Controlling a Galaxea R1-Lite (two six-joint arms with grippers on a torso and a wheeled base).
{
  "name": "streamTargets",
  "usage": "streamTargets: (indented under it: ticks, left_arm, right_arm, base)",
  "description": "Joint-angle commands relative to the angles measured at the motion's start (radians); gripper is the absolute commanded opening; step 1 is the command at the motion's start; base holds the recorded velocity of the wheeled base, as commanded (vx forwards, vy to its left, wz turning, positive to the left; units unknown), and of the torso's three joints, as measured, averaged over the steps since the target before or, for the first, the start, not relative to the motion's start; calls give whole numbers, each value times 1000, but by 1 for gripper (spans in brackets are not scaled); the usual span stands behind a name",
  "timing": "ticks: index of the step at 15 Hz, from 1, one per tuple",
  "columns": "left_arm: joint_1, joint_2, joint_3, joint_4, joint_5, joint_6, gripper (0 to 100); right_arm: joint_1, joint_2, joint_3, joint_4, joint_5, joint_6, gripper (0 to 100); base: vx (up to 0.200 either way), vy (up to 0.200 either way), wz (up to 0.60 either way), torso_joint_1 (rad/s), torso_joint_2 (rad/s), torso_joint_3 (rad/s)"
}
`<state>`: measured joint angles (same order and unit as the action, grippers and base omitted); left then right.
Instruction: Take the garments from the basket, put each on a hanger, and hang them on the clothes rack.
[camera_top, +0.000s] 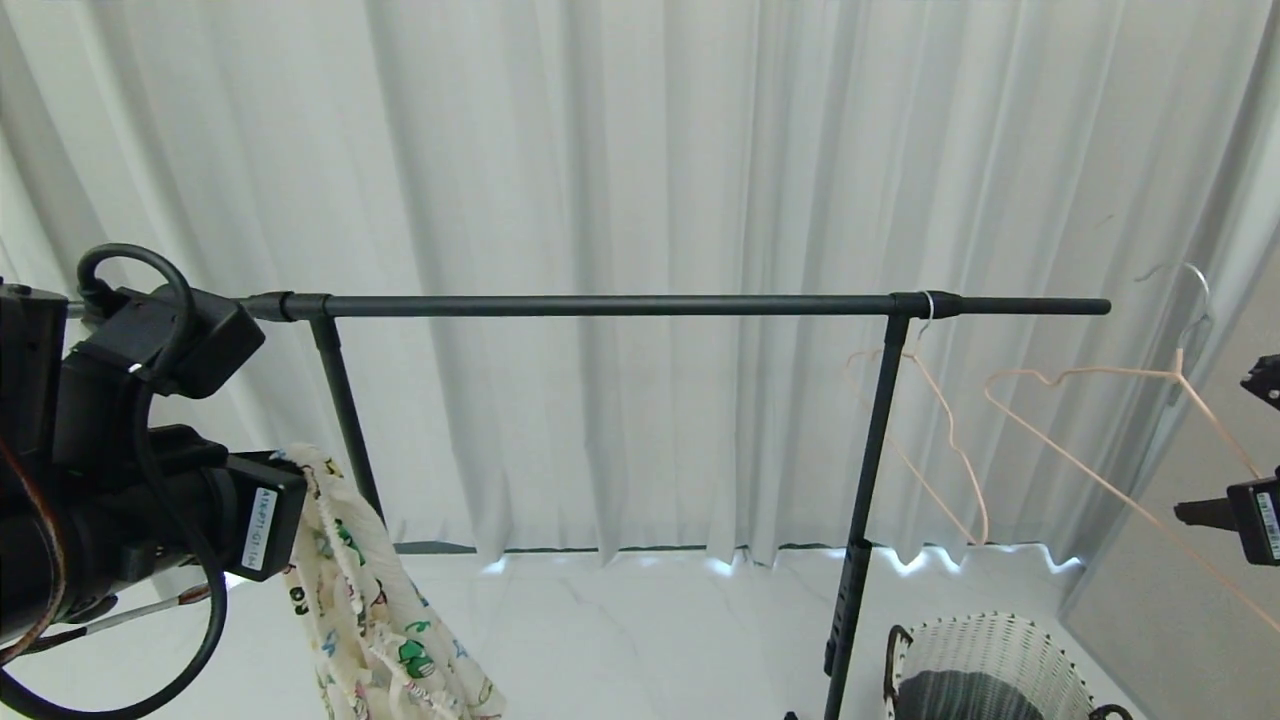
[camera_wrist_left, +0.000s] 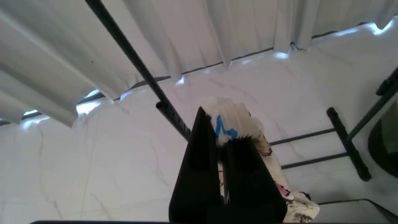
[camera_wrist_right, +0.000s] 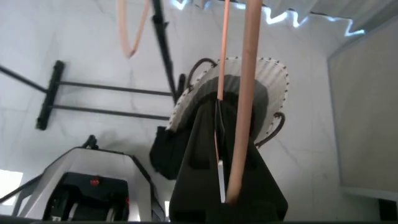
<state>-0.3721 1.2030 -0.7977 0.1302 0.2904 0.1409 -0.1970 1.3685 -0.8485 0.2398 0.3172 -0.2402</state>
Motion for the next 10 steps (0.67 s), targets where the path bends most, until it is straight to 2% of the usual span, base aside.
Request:
streamTargets:
  ticks: [1,6,7,9,10]
  left_arm:
    - [-1,0,0,0,1,0,0]
    - [-1,0,0,0,1,0,0]
    - [-2,0,2,0,1,0,0]
    - [-2,0,17,0,1,0,0]
    - [-5,0,38,0,1,0,0]
  right_arm:
    - [1,-75,32,7,25,1,0]
    - [51,-190,39,107,129,2,0]
    - [85,-221,37,116,174,4,0]
    - [134,-244,37,130,206,4,0]
    - [205,-255,37,136,210,6,0]
  base:
    - [-200,0,0,2,2,2]
    - [-200,0,0,4,0,5]
    - [-200,0,0,7,2,7]
    - [0,0,0,0,0,0]
    - [0,0,0,0,0,0]
